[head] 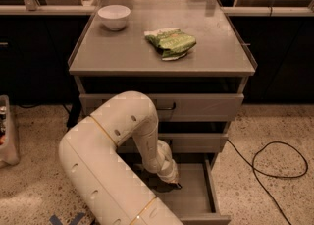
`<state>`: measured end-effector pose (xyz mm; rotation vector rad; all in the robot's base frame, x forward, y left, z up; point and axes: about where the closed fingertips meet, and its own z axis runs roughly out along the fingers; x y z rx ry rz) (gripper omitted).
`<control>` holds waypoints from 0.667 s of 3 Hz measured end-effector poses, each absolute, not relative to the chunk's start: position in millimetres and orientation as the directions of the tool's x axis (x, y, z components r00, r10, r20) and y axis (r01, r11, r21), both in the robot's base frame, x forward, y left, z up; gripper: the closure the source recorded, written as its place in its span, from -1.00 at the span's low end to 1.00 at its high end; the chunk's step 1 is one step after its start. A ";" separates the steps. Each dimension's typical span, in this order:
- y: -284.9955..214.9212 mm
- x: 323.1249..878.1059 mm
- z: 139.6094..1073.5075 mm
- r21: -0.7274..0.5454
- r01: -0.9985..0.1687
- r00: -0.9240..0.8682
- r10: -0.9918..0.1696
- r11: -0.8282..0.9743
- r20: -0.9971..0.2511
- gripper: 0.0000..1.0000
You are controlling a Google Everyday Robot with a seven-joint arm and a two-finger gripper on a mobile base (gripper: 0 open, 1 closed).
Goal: Pick rxbar blueberry from bottom drawer and place on counter
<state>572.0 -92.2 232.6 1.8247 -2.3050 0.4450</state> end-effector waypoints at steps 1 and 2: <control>-94.9 573.1 240.6 -0.108 -0.974 -0.220 -0.951 0.201 0.218 1.00; -111.6 572.6 271.2 -0.120 -0.966 -0.235 -0.971 0.228 0.049 1.00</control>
Offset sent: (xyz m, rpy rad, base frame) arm 0.0026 -0.0594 0.0968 0.5096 -0.1376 -0.0263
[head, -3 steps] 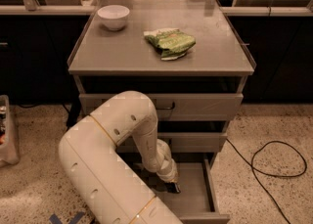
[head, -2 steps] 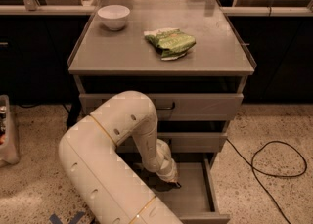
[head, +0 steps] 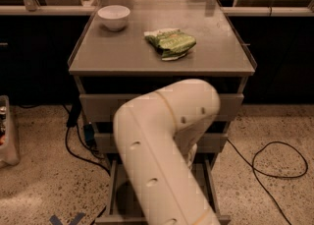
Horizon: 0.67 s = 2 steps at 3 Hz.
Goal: Pick rxbar blueberry from bottom drawer and place on counter
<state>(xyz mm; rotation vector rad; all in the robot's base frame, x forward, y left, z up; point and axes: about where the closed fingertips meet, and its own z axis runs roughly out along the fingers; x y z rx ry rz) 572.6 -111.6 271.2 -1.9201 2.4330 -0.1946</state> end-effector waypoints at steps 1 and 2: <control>-144.7 565.7 309.5 -0.165 -0.939 -0.291 -0.953 0.302 -0.088 1.00; -177.1 557.2 351.8 -0.217 -0.901 -0.344 -0.923 0.376 -0.172 1.00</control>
Offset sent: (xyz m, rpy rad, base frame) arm -0.0318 -0.1033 0.1424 0.2190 -0.2661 -0.1893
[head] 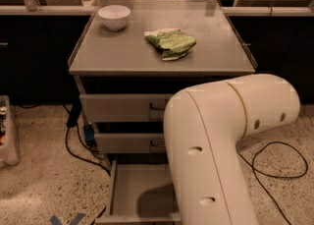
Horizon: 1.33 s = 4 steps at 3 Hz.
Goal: Pick rxbar blueberry from bottom drawer and place on counter
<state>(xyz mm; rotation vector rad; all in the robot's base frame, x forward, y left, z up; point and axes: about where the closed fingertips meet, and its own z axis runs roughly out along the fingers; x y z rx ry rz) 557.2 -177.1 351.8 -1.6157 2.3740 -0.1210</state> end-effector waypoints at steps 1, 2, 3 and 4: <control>-206.9 551.5 399.0 -0.275 -0.857 -0.396 -0.898 0.436 -0.190 1.00; -206.9 551.6 399.2 -0.276 -0.857 -0.396 -0.898 0.436 -0.189 1.00; -205.6 558.9 421.2 -0.303 -0.852 -0.387 -0.903 0.427 -0.184 1.00; -201.9 562.7 483.0 -0.362 -0.846 -0.353 -0.920 0.392 -0.171 1.00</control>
Offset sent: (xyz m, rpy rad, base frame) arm -0.0025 -0.0220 0.0387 -0.0005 -0.0545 -0.0571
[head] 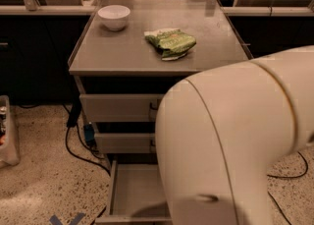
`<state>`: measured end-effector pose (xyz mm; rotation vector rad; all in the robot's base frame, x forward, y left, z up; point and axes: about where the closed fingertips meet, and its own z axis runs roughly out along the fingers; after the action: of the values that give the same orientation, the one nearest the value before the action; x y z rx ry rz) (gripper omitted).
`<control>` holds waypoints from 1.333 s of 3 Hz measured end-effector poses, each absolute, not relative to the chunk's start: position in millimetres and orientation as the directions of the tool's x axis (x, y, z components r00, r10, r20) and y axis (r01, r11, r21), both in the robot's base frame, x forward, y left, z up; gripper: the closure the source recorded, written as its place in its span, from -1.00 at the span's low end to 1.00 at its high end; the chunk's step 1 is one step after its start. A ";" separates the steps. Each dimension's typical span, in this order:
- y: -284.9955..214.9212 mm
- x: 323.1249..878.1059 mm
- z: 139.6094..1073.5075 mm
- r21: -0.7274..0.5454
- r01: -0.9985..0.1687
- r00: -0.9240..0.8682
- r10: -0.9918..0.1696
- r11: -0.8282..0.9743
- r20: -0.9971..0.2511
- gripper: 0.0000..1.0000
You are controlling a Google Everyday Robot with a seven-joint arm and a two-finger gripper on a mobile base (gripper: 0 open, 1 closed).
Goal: Pick rxbar blueberry from bottom drawer and place on counter
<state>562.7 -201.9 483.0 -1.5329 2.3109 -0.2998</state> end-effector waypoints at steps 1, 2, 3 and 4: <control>-184.0 583.1 573.2 -0.453 -0.810 -0.305 -0.927 0.372 -0.217 1.00; -174.5 595.9 636.9 -0.510 -0.774 -0.280 -0.925 0.376 -0.256 1.00; -173.5 596.2 637.7 -0.510 -0.775 -0.278 -0.926 0.374 -0.257 1.00; -168.5 598.0 642.9 -0.508 -0.781 -0.265 -0.929 0.363 -0.257 1.00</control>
Offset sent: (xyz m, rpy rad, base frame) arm 0.0467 0.0472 0.2265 0.0250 -0.2673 0.0535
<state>598.0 -168.5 642.9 -1.4780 2.1166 -0.3824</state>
